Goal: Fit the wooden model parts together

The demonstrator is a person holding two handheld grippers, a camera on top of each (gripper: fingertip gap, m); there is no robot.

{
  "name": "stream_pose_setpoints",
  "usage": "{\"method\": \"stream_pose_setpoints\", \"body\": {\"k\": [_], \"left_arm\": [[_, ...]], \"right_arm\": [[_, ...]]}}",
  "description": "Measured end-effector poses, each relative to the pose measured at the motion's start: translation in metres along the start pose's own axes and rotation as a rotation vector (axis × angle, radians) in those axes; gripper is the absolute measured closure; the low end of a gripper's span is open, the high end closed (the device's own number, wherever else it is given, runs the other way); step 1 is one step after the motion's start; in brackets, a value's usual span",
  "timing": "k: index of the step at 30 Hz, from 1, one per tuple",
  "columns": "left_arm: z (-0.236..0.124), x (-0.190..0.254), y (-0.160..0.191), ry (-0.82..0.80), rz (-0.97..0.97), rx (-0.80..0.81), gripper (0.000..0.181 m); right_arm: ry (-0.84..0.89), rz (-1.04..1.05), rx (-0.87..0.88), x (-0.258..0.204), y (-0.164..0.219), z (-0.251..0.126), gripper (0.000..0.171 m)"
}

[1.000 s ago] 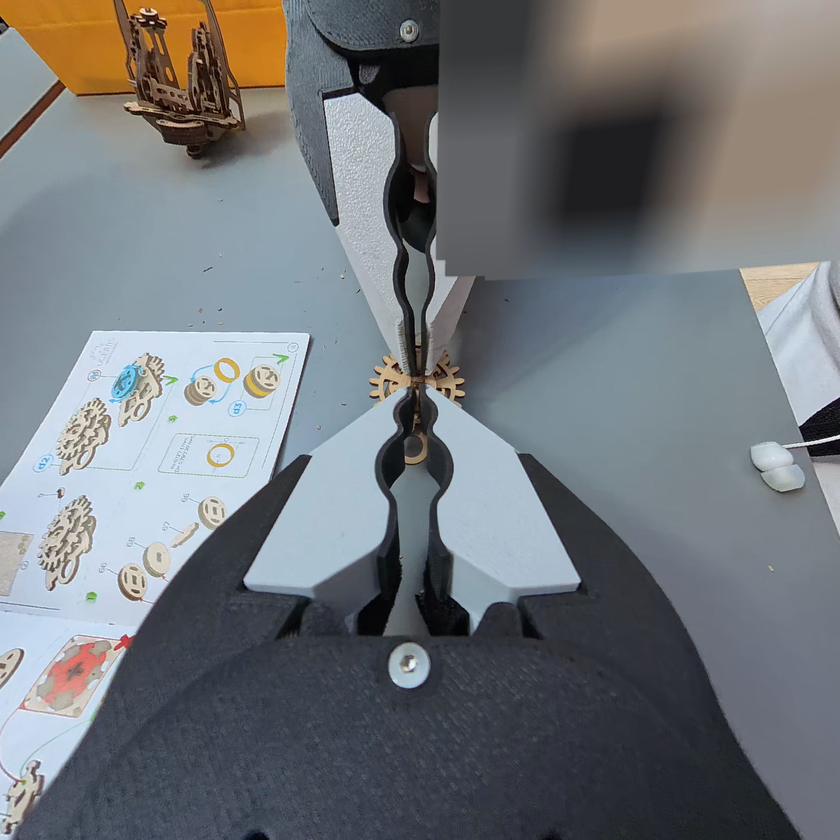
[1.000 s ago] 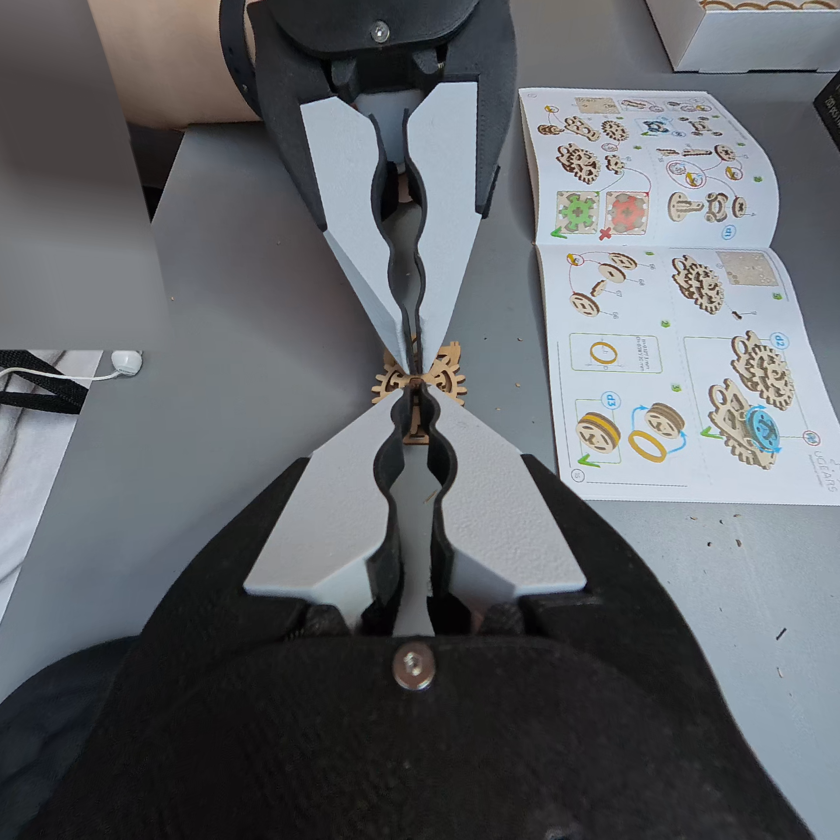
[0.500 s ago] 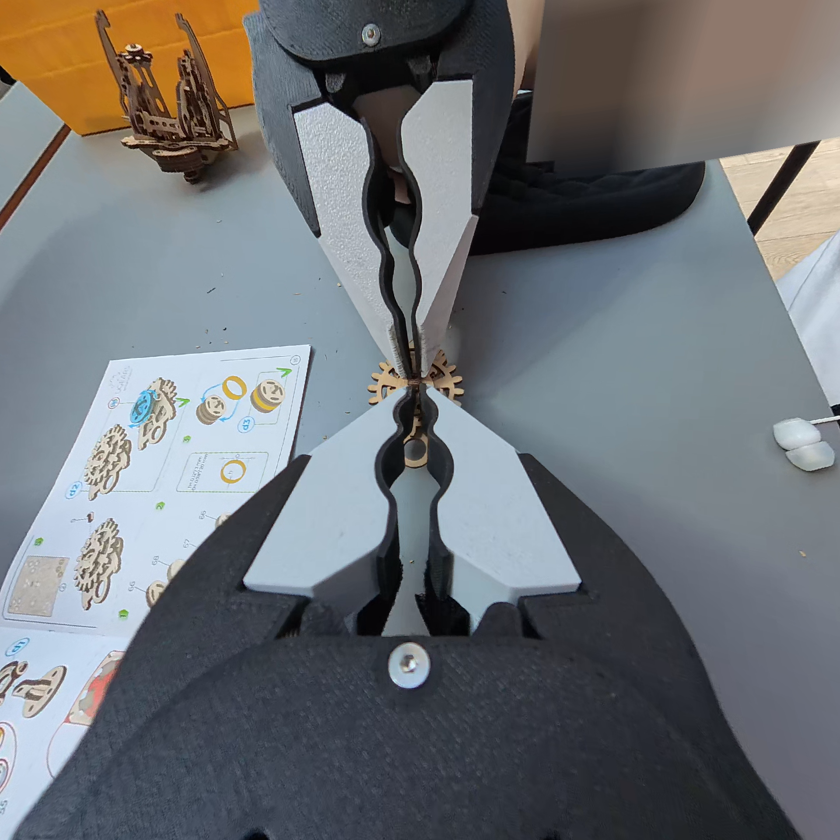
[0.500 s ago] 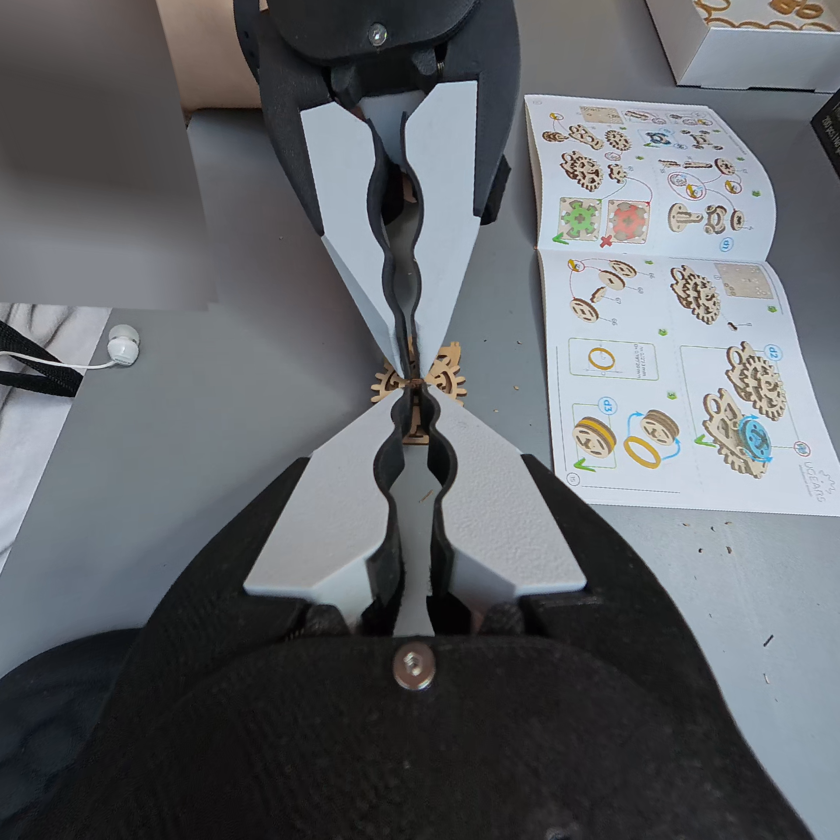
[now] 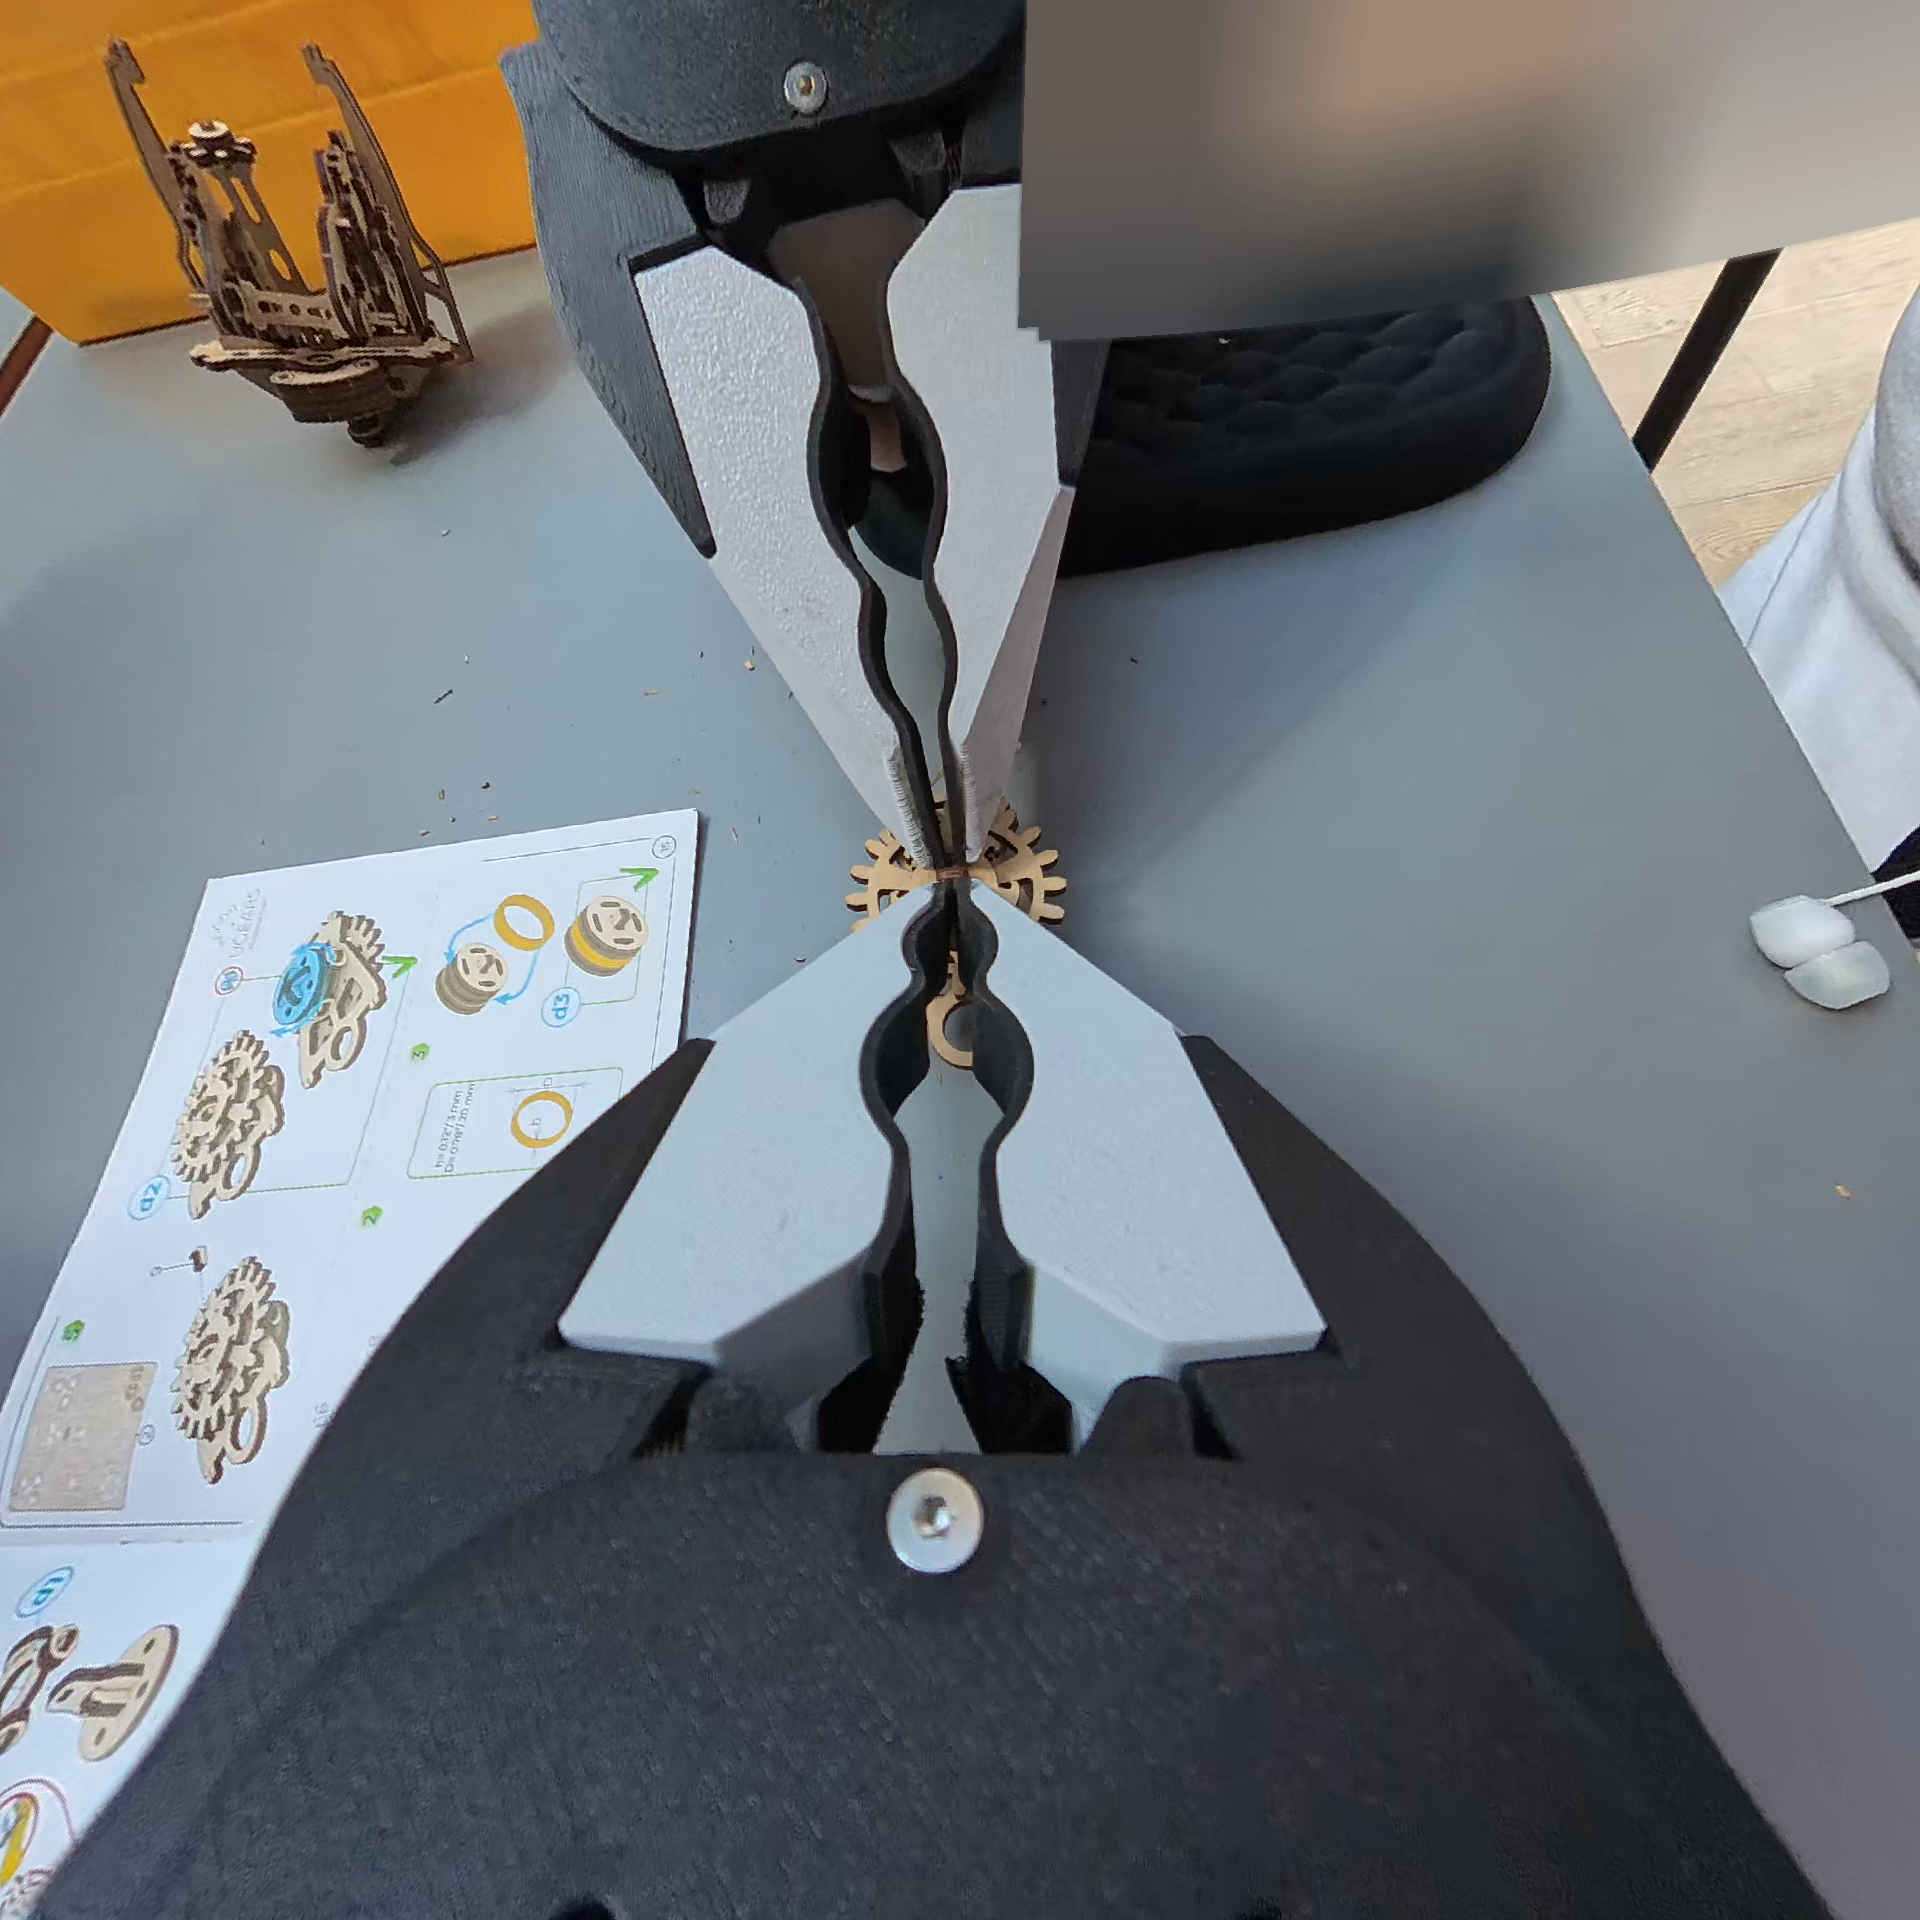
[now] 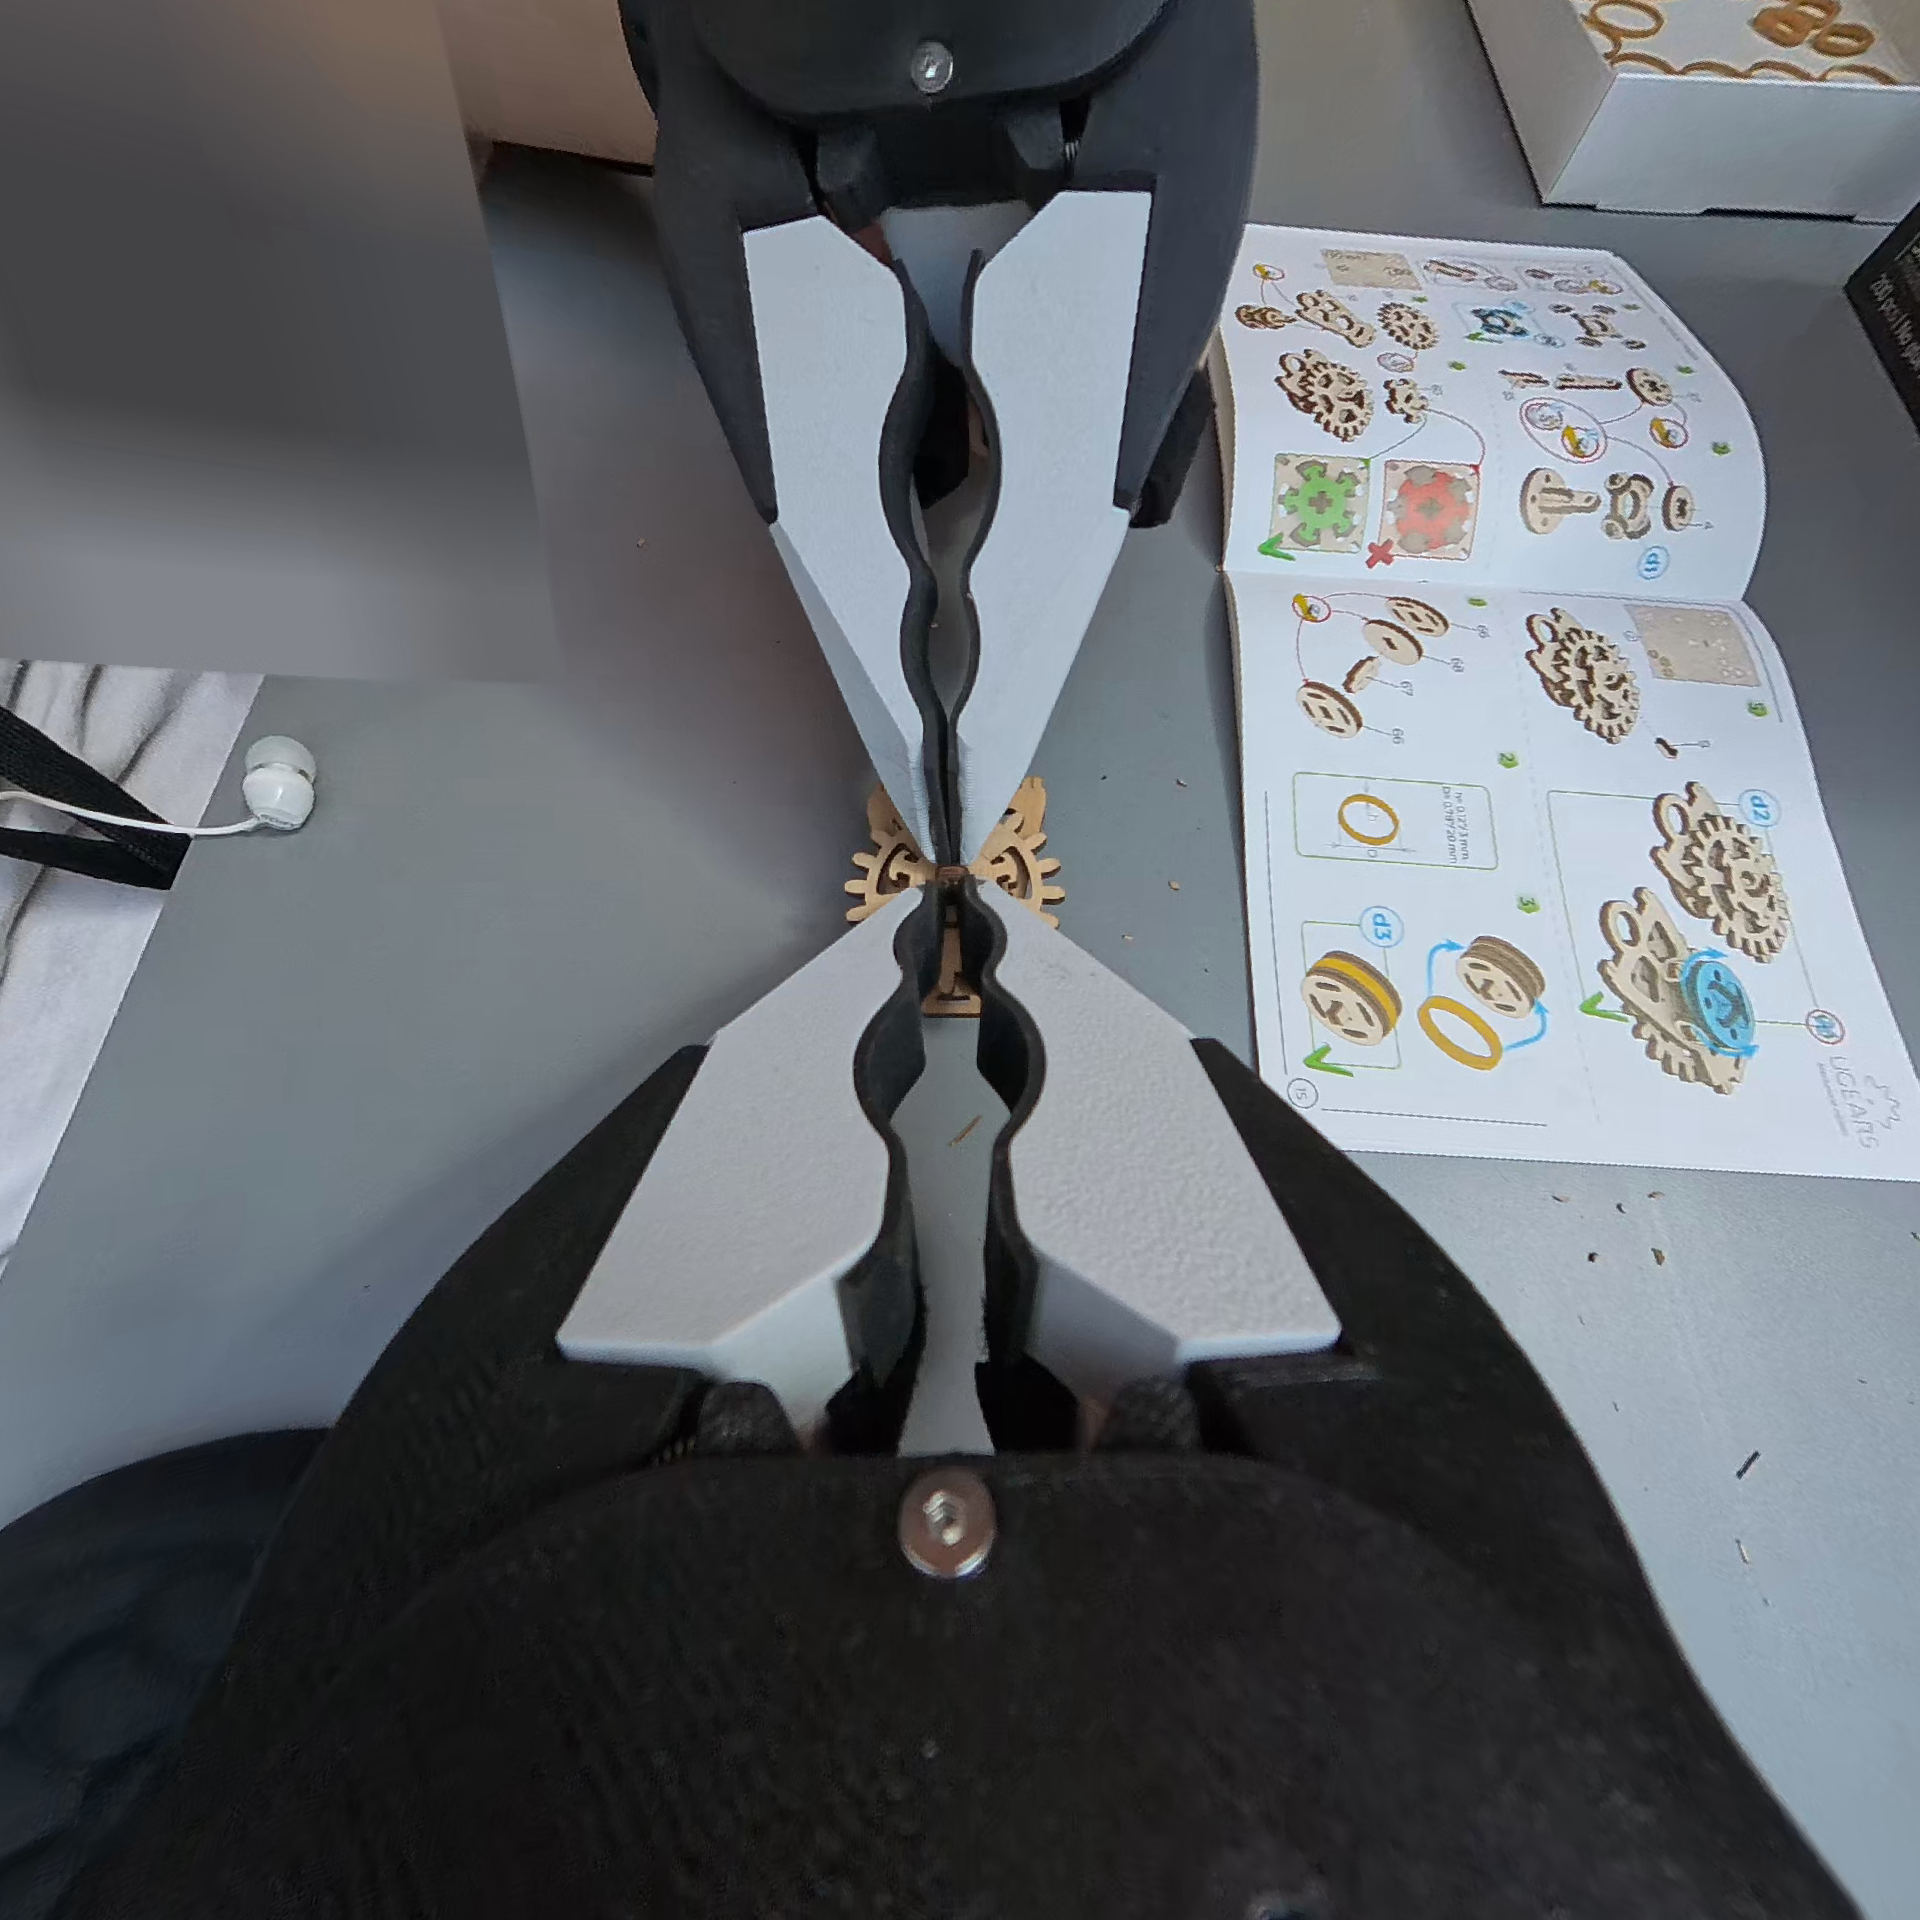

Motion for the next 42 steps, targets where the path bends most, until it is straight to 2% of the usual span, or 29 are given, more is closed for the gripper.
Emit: {"method": "stream_pose_setpoints", "body": {"k": [22, 30, 42], "left_arm": [[0.0012, -0.0008, -0.0012, 0.020, -0.043, 0.036, 0.181], [0.0001, 0.0049, -0.0024, 0.084, -0.034, 0.059, 0.181], [0.0003, 0.0045, -0.0017, 0.030, 0.016, 0.071, 0.181]], "right_arm": [[0.031, -0.026, 0.011, 0.0004, 0.0003, -0.0002, 0.169], [0.033, -0.080, 0.006, -0.0052, 0.0008, 0.0009, 0.169], [0.030, -0.085, 0.027, -0.0054, -0.0009, -0.0027, 0.171]]}}
Point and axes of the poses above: each gripper's, where its closed fingertips meet, z out along the fingers, y out of its underside, x = y × z across the jaws, the point moved 1 cm from there along -z, back along the fingers, and after that the axes turned 9 degrees about z, right-handed, at the moved point
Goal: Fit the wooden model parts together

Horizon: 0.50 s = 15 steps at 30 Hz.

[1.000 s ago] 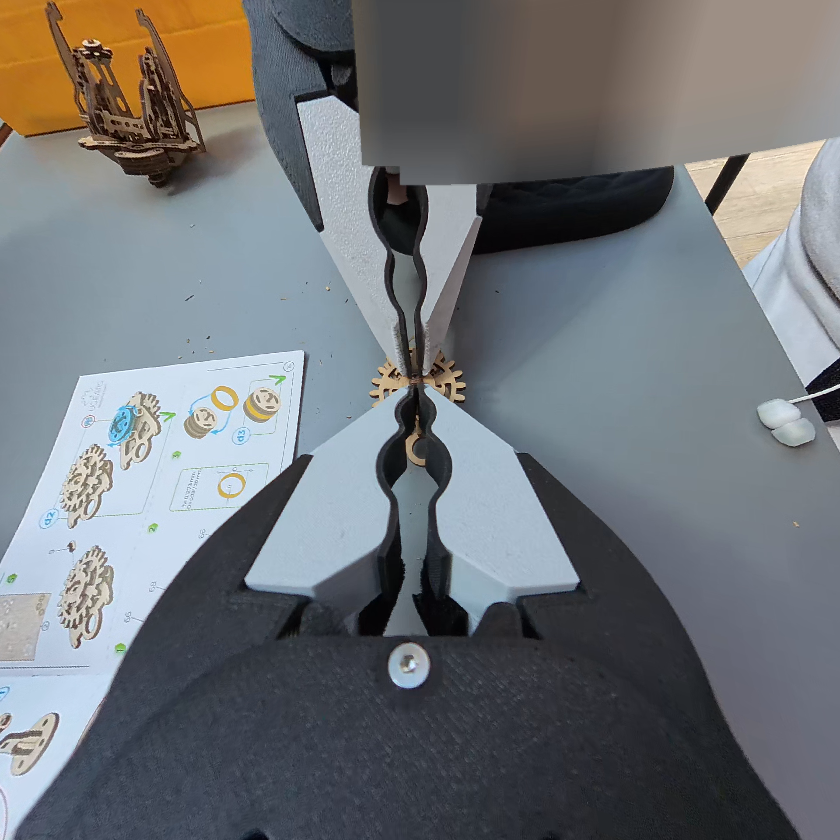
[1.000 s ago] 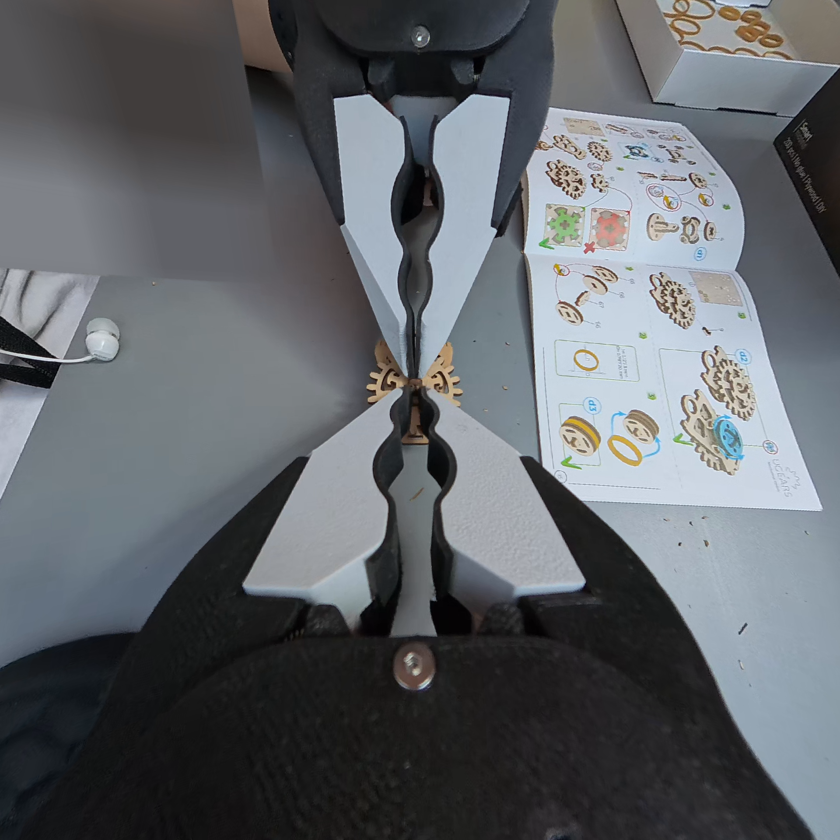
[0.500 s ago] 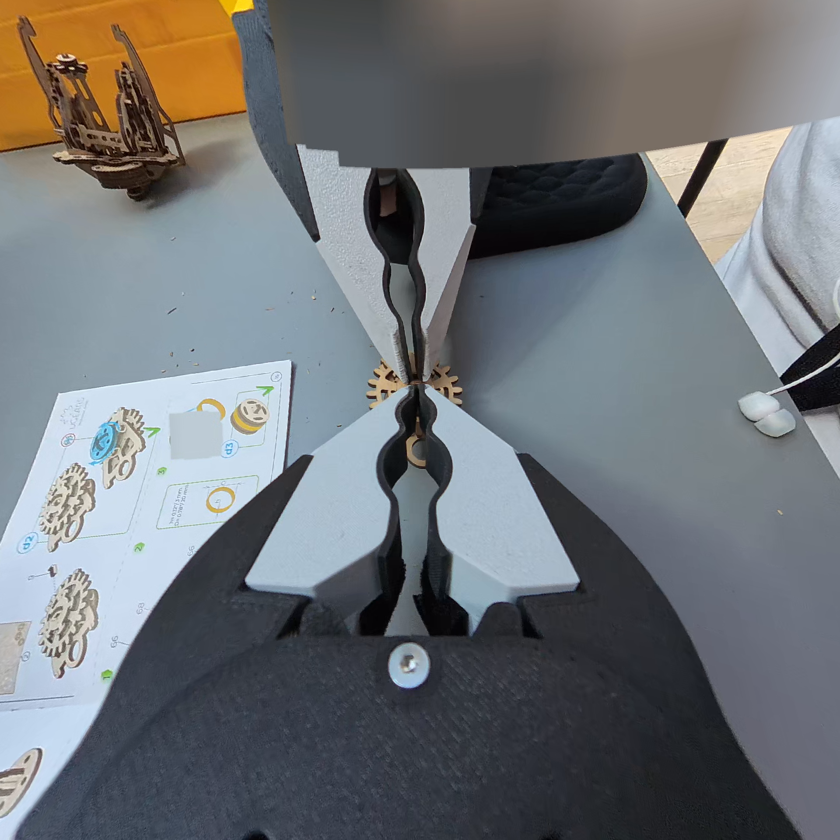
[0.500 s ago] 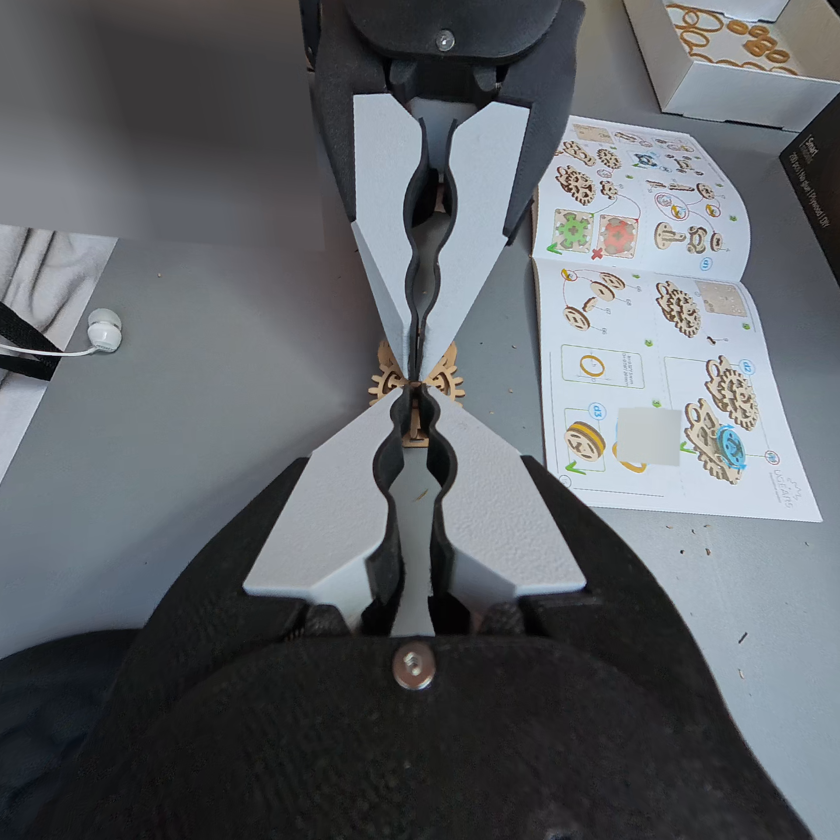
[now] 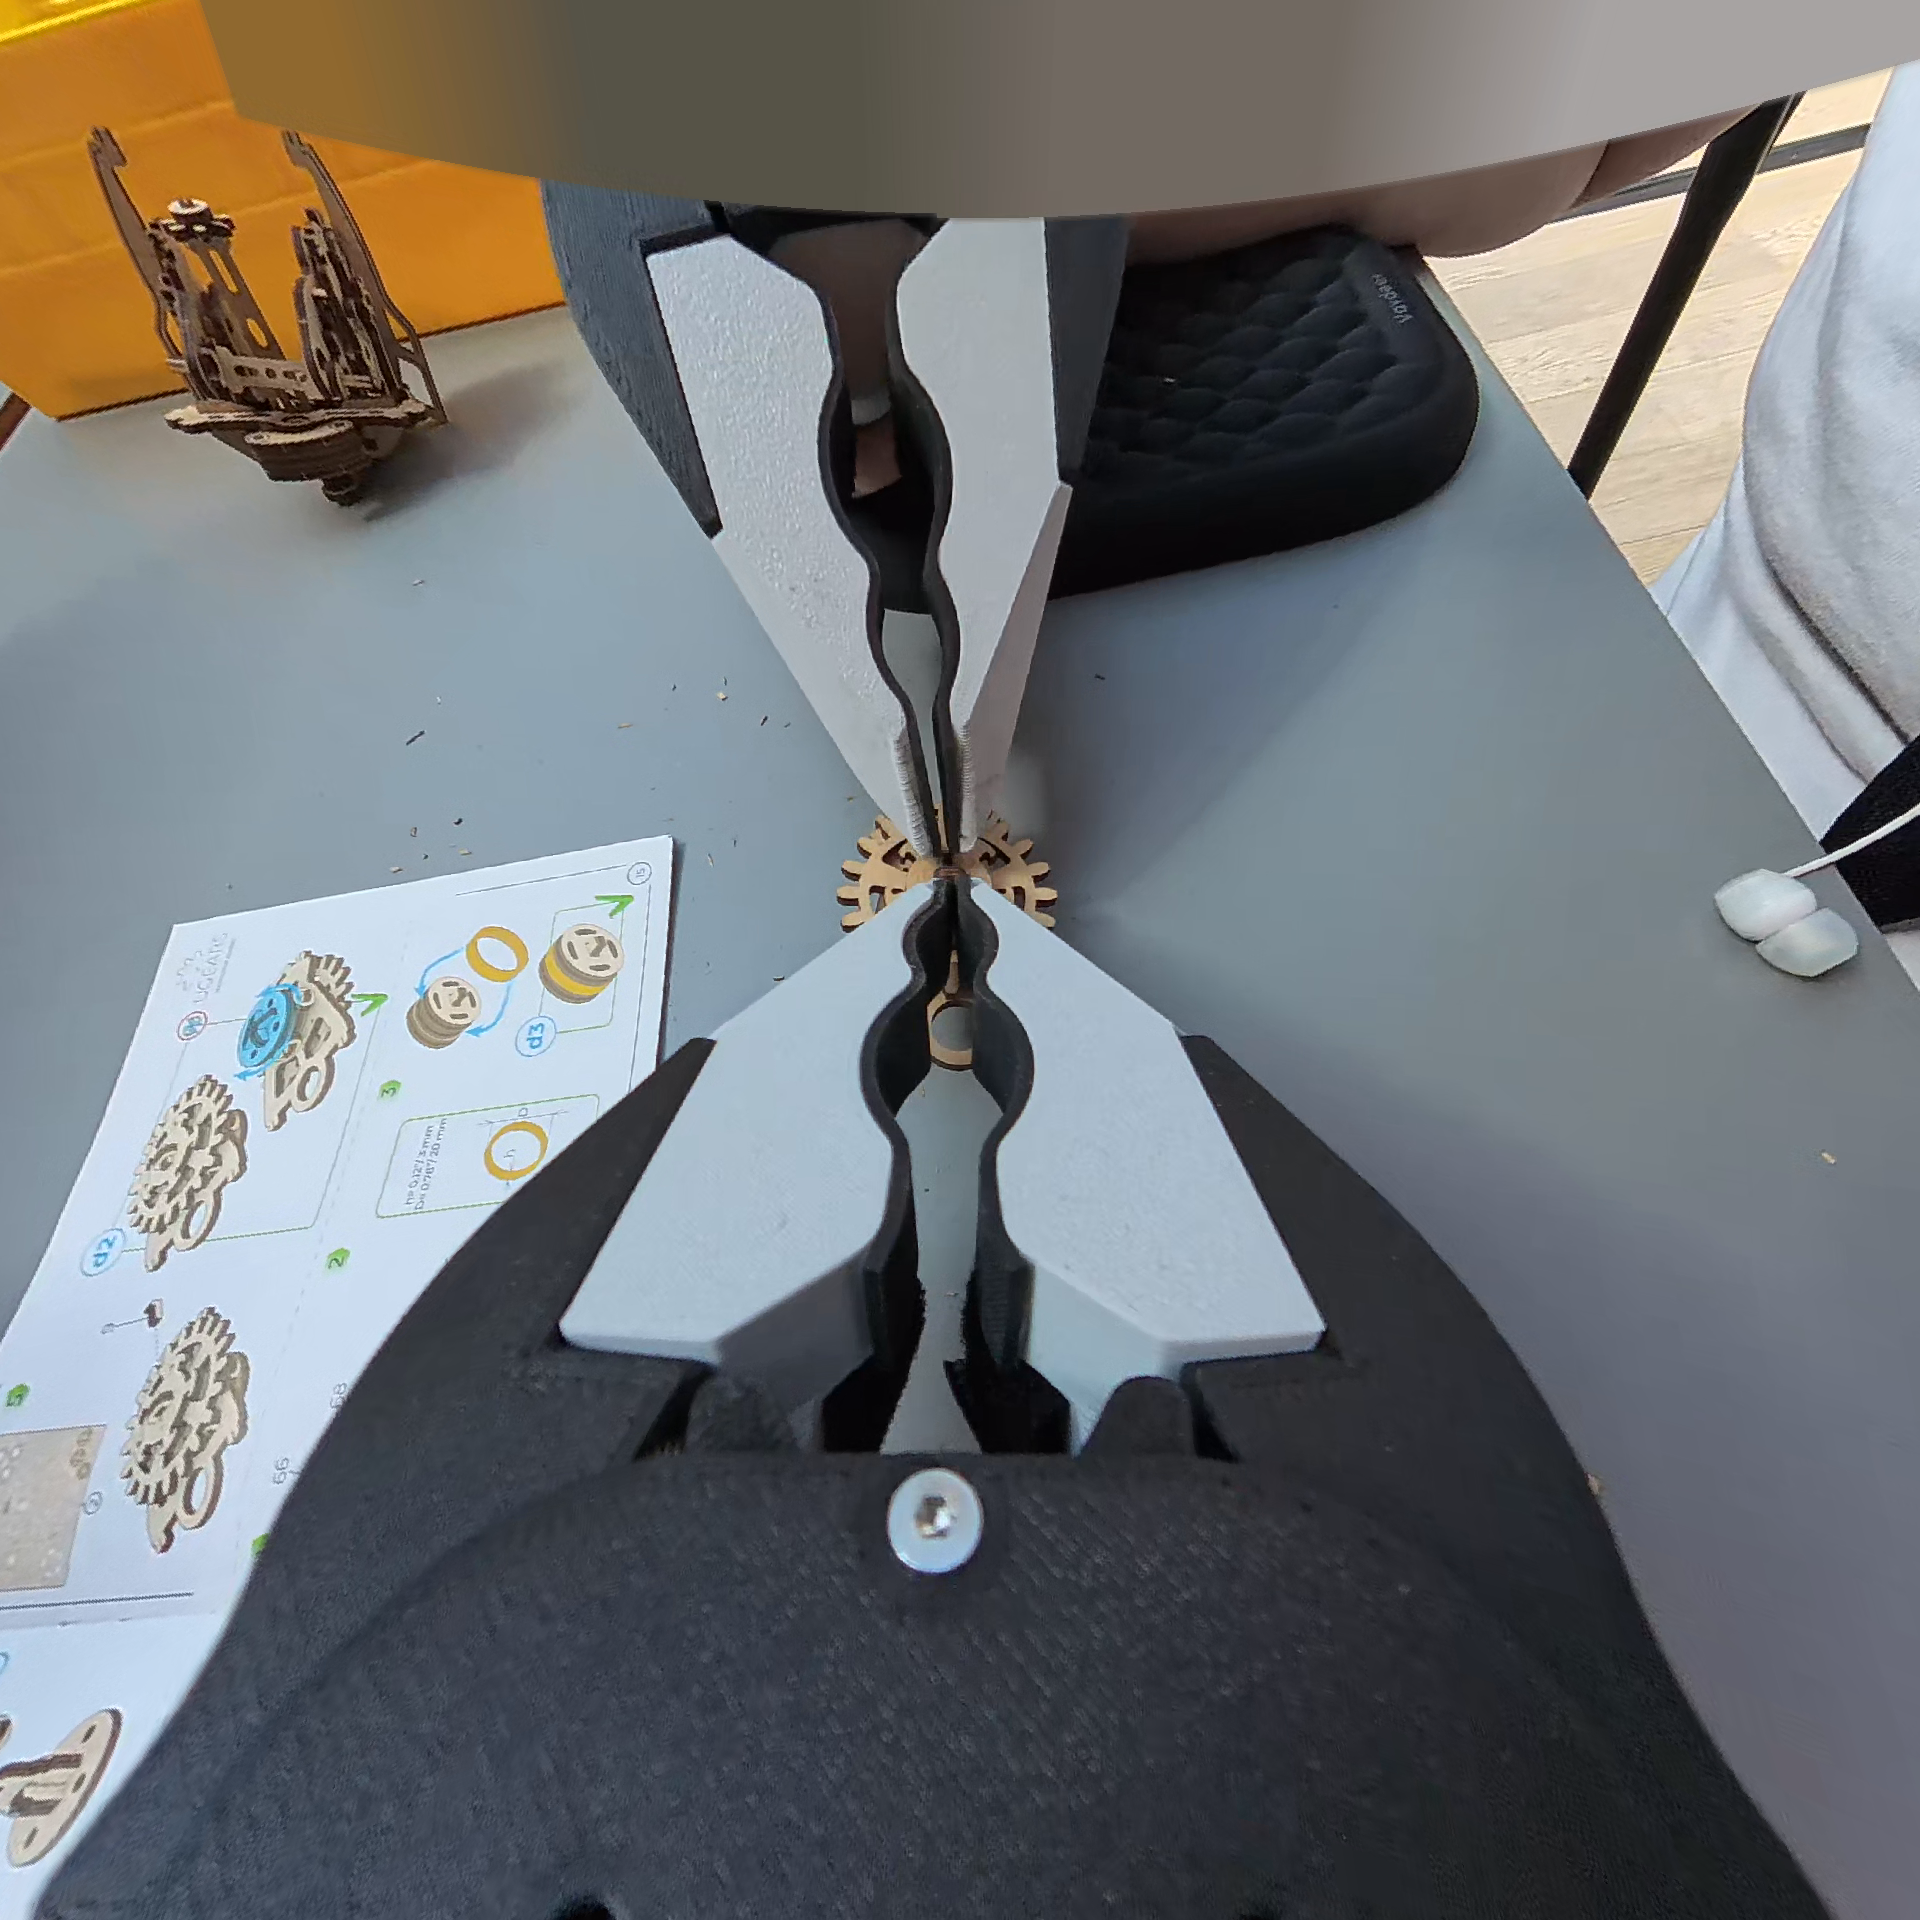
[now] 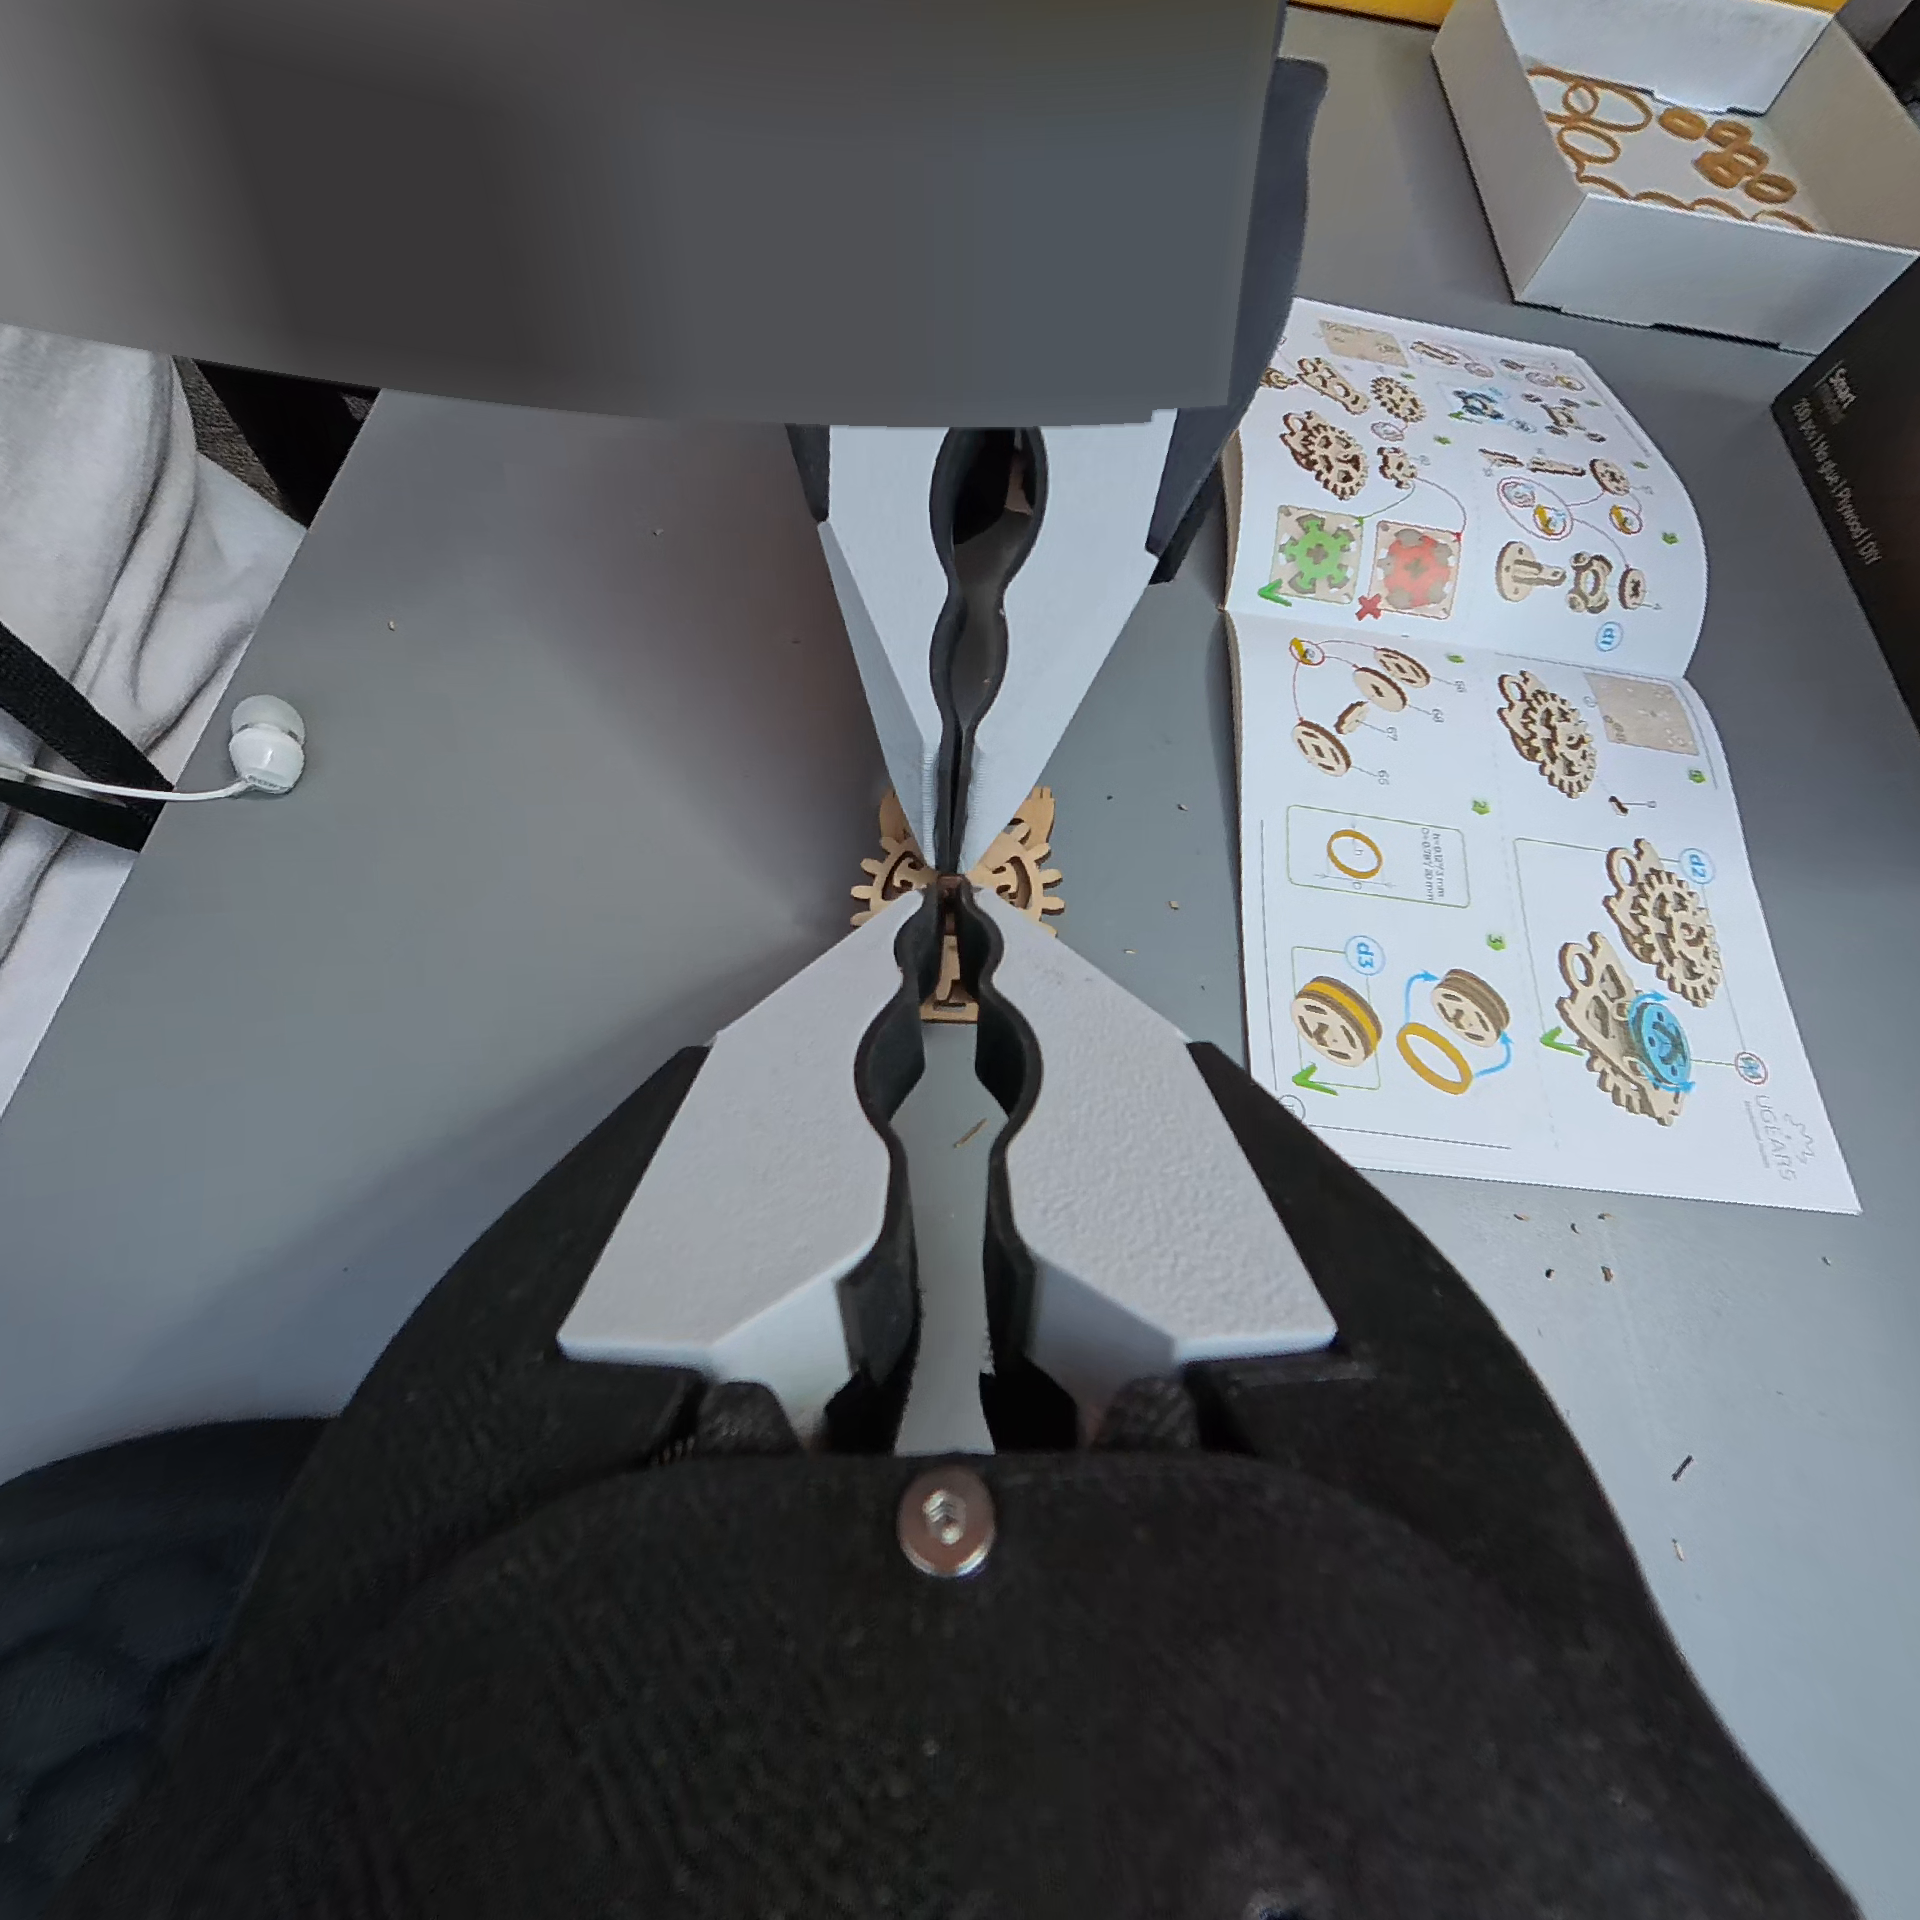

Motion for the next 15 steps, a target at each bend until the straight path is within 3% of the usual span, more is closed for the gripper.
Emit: {"method": "stream_pose_setpoints", "body": {"k": [15], "left_arm": [[0.0008, 0.0003, -0.0007, -0.008, 0.001, 0.000, 0.181]], "right_arm": [[0.071, -0.082, -0.017, -0.0012, 0.0039, 0.0005, 0.171]]}}
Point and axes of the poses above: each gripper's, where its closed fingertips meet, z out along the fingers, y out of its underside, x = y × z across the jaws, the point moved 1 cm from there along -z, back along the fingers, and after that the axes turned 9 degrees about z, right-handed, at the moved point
